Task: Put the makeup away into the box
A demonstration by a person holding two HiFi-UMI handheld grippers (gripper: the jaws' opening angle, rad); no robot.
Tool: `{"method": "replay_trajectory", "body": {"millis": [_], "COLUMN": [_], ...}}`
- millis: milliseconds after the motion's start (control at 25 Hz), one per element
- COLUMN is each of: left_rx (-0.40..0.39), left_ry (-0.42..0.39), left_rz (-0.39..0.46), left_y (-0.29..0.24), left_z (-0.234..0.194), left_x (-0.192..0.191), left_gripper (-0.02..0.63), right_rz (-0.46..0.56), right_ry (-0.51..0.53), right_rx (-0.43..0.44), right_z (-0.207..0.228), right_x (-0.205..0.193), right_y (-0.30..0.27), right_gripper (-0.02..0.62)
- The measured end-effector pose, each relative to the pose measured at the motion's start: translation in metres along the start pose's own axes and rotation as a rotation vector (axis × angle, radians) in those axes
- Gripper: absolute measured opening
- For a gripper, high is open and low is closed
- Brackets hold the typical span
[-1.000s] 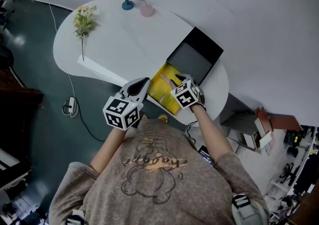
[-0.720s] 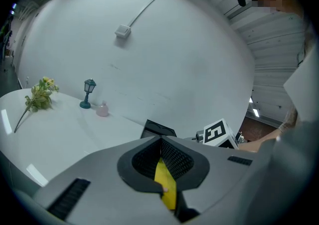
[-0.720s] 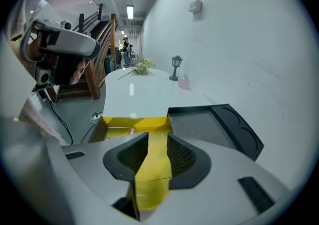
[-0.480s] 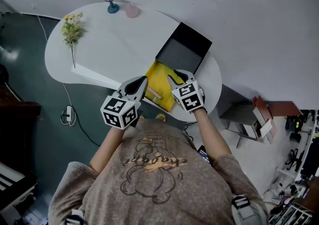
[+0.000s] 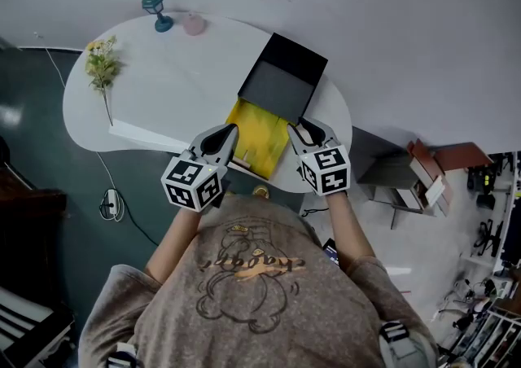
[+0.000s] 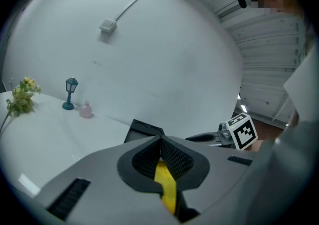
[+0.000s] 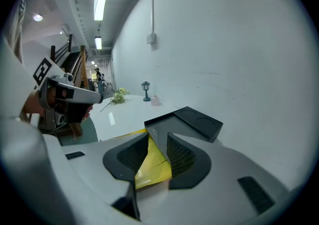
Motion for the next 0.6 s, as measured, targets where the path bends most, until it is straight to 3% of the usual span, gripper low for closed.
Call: {"method": "replay_trajectory", "body": {"millis": [320,600], "left_rx": [-0.019,0.004], "left_ry": [-0.015,-0.029], "left_rz": [-0.007,0.01], "left_y": [-0.002,0.003], "left_z": [0.006,0.005], "left_x": [-0.001,-0.001], "left_gripper": [0.021,0.021], "right_rz": [0.127,0.287], "right_ry": [-0.153,-0.224], "right_rx": [-0.07,-0.066], "right_z": [0.017,0.011], "right_x": [-0.012,-0.023], "right_y": [0.046,0.078], "right_gripper": [0.121,0.112]}}
Point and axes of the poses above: the fingertips, and each gripper's own axes: y backward along the fingers, z to its right, x out of its top, the point moved 7 cm from there along y, backward along the fingers, and after that the axes turned 5 degrees about -z, right-handed, at the moved point
